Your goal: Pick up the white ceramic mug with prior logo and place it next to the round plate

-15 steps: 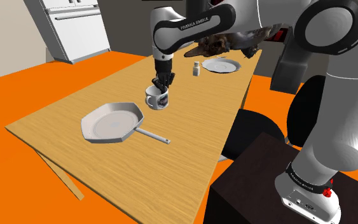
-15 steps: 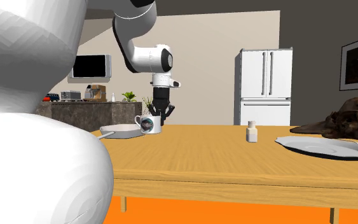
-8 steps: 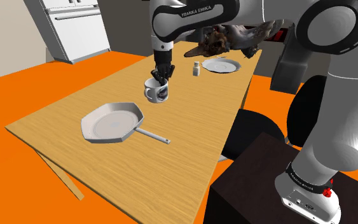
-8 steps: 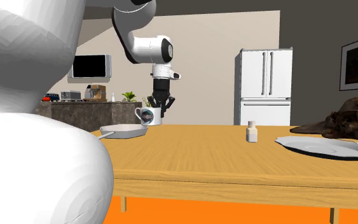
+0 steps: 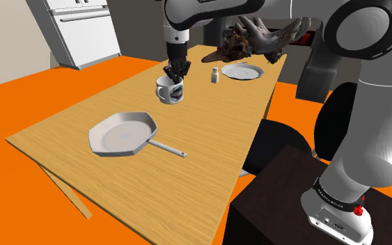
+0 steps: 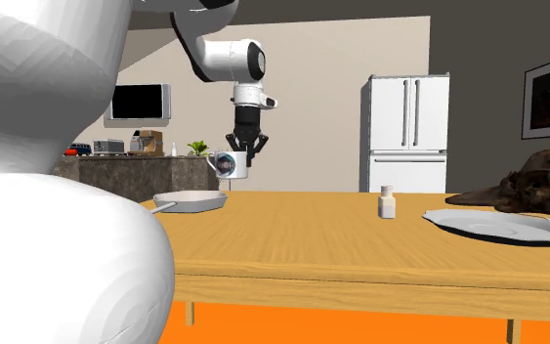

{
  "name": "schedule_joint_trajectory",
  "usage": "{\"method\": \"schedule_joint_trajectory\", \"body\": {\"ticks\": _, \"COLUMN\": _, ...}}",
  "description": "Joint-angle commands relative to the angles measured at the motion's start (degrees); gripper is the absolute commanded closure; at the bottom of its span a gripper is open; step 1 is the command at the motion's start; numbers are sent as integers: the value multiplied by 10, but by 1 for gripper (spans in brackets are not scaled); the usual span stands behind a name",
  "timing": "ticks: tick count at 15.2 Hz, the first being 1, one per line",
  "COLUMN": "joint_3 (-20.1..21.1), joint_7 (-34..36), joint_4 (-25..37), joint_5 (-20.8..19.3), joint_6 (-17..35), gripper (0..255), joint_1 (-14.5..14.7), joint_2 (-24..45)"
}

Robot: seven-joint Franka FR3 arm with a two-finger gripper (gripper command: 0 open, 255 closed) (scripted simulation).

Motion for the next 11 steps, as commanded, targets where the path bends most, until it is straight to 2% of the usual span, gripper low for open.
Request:
{"method": "schedule_joint_trajectory", "body": {"ticks": 1, "joint_3": 0, "joint_7": 0, "joint_4": 18, "joint_5": 0, "joint_6": -17, "gripper": 255, "joint_1": 0, "joint_2": 2}}
{"method": "schedule_joint_trajectory", "body": {"ticks": 6, "joint_3": 0, "joint_7": 2, "joint_4": 64, "joint_5": -2, "joint_6": -55, "gripper": 255, "joint_1": 2, "joint_2": 9}}
{"method": "schedule_joint_trajectory", "body": {"ticks": 11, "joint_3": -21, "joint_7": -61, "joint_4": -23, "joint_5": 15, "joint_6": -34, "gripper": 255, "joint_1": -41, "joint_2": -56}}
